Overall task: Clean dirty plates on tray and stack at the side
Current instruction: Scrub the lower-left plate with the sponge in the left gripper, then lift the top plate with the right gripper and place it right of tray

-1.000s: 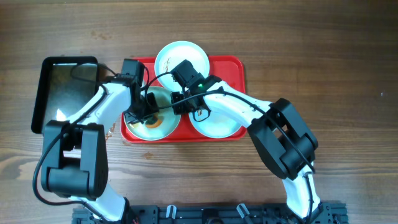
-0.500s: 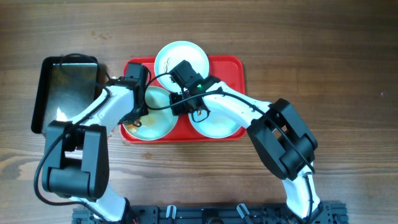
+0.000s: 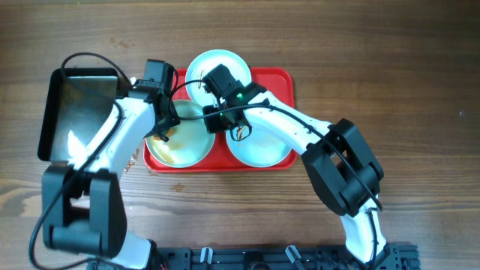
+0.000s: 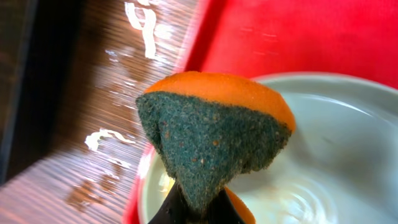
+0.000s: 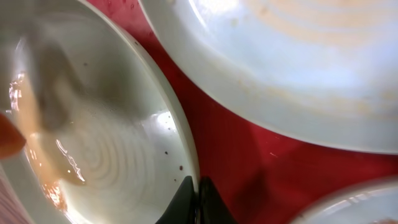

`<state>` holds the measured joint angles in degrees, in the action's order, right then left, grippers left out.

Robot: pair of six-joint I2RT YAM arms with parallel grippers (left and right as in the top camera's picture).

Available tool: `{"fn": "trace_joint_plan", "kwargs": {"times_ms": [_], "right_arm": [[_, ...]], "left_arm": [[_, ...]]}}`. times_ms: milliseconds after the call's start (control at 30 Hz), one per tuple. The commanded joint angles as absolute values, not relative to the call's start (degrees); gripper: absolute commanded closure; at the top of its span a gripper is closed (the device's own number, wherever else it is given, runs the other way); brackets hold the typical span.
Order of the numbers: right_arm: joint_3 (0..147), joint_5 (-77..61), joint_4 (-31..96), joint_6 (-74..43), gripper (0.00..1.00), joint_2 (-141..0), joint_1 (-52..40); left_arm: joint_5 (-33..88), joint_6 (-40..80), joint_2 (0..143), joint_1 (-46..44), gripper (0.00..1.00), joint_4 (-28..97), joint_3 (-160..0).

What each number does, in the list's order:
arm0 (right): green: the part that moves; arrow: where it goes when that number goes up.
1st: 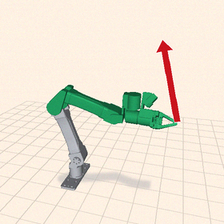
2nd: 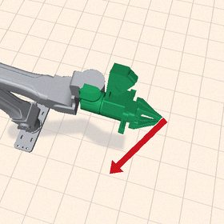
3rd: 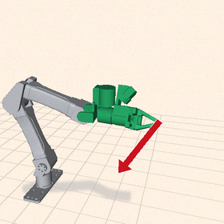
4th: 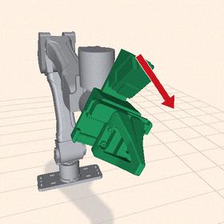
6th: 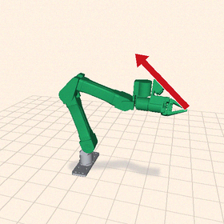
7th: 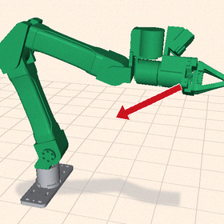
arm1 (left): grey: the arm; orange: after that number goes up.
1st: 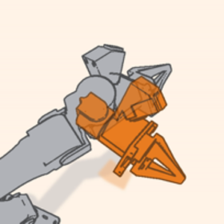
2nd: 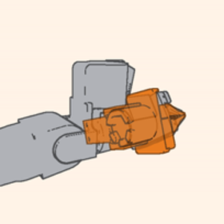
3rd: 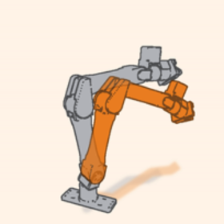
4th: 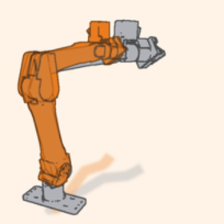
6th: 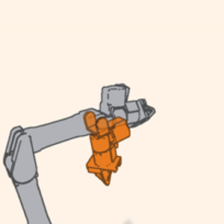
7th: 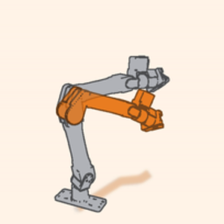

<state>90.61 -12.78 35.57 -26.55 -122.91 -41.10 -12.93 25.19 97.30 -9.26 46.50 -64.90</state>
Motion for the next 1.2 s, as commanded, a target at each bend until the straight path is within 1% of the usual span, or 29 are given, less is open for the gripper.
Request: {"fn": "trace_joint_plan", "kwargs": {"times_ms": [0, 100, 300, 533, 700, 833, 900, 1167], "right_arm": [[96.6, -7.0, 39.7, -23.1, 0.96, -121.0, -41.2], [99.2, -1.0, 44.8, -22.5, 0.96, -119.7, -41.2], [103.3, 7.4, 53.6, -22.5, 0.96, -119.3, -41.2], [110.5, 13.5, 64.0, -22.5, 0.96, -118.9, -41.2], [117.1, 18.7, 70.1, -20.5, 0.96, -117.4, -41.4], [119.9, 24.8, 73.7, -20.4, 0.96, -115.6, -42.1], [120.2, 27.6, 74.3, -18.4, 0.96, -114.8, -43.2], [120.1, 46.2, 73.3, -11.8, 0.96, -114.8, -50.9]], "left_arm": [[-0.8, 26.2, 92.0, -9.2, 0.96, 47.2, -66.2], [2.2, 26.2, 89.5, -9.2, 0.96, 48.2, -66.2], [1.4, 25.9, 84.1, -9.0, 0.96, 52.2, -66.2], [1.6, 25.7, 82.9, -4.2, 0.96, 57.2, -66.2], [5.3, 19.9, 82.9, -3.5, 0.96, 57.8, -66.2], [5.3, 19.9, 82.9, -3.5, 0.96, 56.9, -66.2], [5.3, 19.9, 82.9, -3.5, 0.96, 56.2, -66.2], [5.3, 19.9, 82.9, -3.5, 0.96, 56.2, -66.2]]}}
